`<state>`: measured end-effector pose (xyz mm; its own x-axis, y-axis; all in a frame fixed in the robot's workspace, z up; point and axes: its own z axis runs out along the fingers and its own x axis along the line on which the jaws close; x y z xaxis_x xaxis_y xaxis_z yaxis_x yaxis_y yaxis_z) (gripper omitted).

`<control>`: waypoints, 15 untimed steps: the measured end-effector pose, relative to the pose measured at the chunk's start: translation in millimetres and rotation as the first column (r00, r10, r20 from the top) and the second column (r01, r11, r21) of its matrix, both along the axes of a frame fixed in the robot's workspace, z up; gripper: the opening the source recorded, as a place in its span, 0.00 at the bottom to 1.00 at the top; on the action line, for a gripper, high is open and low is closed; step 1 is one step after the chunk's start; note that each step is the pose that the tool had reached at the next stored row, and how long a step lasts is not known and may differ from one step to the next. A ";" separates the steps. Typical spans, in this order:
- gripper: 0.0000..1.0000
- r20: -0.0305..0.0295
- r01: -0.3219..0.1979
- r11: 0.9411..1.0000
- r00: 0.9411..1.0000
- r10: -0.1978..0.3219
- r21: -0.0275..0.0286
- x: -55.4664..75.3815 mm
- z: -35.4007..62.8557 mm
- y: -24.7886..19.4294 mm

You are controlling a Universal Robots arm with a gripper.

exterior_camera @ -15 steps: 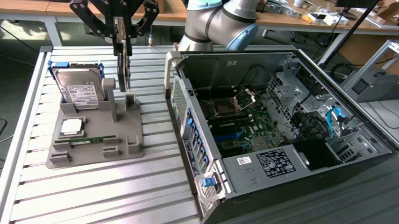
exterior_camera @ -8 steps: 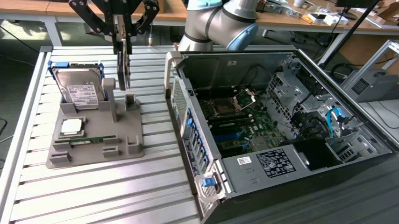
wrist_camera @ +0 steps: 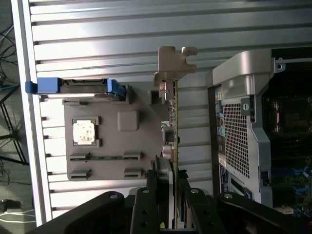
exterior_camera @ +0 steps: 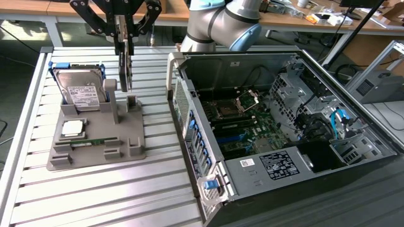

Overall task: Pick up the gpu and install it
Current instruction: 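Pick up the gpu and move the gpu toward the slot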

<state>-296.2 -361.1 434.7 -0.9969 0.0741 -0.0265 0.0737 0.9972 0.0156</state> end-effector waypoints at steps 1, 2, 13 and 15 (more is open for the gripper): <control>0.27 0.000 0.000 1.000 1.000 0.000 0.000 0.4 -0.1 -0.3; 0.27 0.000 0.000 1.000 1.000 0.000 0.000 0.6 -0.1 -0.5; 0.27 0.000 0.000 1.000 1.000 0.000 -0.001 6.8 0.0 -1.9; 0.27 0.000 0.000 1.000 1.000 0.000 -0.001 8.2 -0.1 -1.9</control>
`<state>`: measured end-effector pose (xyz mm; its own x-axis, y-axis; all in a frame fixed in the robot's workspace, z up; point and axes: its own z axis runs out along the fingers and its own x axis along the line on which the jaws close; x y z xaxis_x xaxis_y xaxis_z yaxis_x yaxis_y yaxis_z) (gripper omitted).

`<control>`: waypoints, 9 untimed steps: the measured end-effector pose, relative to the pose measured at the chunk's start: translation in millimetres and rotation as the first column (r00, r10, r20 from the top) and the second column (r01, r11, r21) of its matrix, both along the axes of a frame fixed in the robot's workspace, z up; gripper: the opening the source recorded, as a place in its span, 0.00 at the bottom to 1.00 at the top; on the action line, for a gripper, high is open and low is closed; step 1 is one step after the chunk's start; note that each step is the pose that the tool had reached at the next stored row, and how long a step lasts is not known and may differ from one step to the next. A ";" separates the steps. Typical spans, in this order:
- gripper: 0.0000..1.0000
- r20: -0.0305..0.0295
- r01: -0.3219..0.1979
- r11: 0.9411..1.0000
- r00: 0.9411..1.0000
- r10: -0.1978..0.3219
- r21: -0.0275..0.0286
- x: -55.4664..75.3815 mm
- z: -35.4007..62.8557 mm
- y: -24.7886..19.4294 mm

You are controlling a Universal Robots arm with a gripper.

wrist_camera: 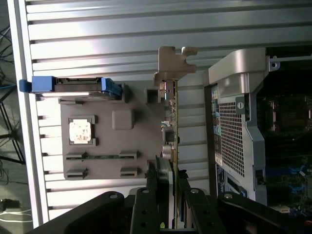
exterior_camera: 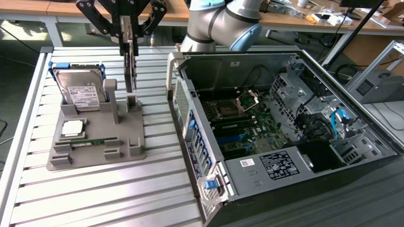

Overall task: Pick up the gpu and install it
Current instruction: 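Pick up the gpu and move the gpu toward the slot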

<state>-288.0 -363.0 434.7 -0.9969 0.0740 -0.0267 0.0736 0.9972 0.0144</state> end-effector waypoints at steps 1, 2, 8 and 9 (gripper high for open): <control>0.27 0.000 0.000 1.000 1.000 0.000 0.000 0.7 0.0 0.0; 0.27 0.000 0.000 1.000 1.000 0.000 0.000 1.2 0.0 0.0; 0.27 0.000 0.000 1.000 1.000 0.000 0.000 4.4 0.0 0.0; 0.27 0.000 0.000 1.000 1.000 0.000 0.000 4.9 0.0 0.0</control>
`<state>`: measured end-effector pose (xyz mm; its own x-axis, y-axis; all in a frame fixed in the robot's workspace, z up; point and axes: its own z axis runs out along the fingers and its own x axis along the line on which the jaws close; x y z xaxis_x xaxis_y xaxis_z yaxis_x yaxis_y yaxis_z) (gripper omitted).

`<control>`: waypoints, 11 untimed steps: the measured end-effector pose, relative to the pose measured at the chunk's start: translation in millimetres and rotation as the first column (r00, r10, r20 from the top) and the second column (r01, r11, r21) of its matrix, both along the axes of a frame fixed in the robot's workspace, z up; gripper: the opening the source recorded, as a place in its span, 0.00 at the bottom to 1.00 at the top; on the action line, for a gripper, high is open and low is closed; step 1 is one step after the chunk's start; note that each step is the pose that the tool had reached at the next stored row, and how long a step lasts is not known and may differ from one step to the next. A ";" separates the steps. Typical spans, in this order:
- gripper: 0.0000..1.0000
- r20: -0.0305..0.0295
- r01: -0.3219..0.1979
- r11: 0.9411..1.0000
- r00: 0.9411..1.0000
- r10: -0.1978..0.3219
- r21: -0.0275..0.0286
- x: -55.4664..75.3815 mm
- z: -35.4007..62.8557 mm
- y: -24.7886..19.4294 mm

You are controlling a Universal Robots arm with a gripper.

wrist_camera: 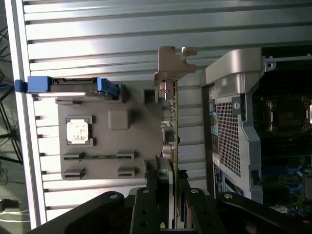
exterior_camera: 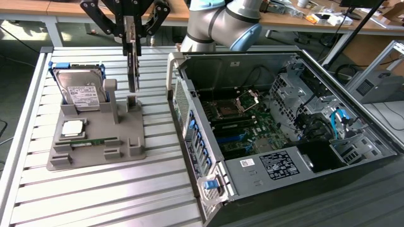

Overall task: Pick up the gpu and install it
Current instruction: 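Pick up the gpu and move the gpu toward the slot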

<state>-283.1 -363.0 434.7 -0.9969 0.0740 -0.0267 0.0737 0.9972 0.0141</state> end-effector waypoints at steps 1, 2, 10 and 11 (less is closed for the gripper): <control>0.27 0.000 0.000 1.000 1.000 0.000 0.000 0.5 0.0 0.0; 0.27 0.000 0.000 1.000 1.000 0.000 0.000 1.0 0.0 0.0; 0.27 0.000 0.000 1.000 1.000 0.000 0.000 5.2 0.0 0.0; 0.27 0.000 0.000 1.000 1.000 0.000 0.000 5.8 0.0 0.0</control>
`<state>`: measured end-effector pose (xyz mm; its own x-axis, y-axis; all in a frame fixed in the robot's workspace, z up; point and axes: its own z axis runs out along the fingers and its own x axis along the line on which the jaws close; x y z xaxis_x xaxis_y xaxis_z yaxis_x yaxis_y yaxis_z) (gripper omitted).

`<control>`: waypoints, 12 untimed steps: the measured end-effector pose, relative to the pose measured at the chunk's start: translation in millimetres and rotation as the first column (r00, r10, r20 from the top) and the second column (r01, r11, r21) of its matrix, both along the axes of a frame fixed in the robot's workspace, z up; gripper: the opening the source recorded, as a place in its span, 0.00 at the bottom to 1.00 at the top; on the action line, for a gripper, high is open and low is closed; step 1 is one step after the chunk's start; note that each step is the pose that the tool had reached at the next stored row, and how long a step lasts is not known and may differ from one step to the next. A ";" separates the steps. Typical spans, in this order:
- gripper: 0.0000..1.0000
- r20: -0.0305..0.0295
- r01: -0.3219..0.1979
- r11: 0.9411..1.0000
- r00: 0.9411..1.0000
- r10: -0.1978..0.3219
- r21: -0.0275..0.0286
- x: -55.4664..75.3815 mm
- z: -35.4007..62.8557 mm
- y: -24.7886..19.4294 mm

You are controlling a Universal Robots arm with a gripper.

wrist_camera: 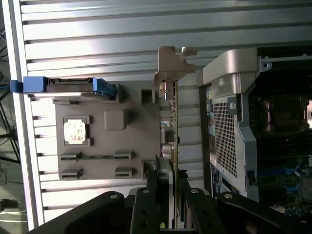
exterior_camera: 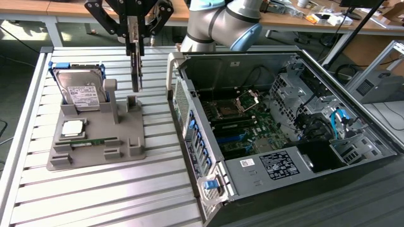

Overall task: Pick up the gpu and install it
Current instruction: 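Pick up the gpu and move the gpu toward the slot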

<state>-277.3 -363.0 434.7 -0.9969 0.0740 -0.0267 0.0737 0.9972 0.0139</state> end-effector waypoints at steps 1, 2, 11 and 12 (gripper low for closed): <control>0.27 0.000 0.000 1.000 1.000 0.000 0.000 0.7 0.0 0.0; 0.27 0.000 0.000 1.000 1.000 0.000 0.000 1.2 0.0 0.0; 0.27 0.000 0.000 1.000 1.000 0.000 0.000 8.1 0.0 0.0; 0.27 0.000 0.000 1.000 1.000 0.000 0.000 8.6 0.0 0.0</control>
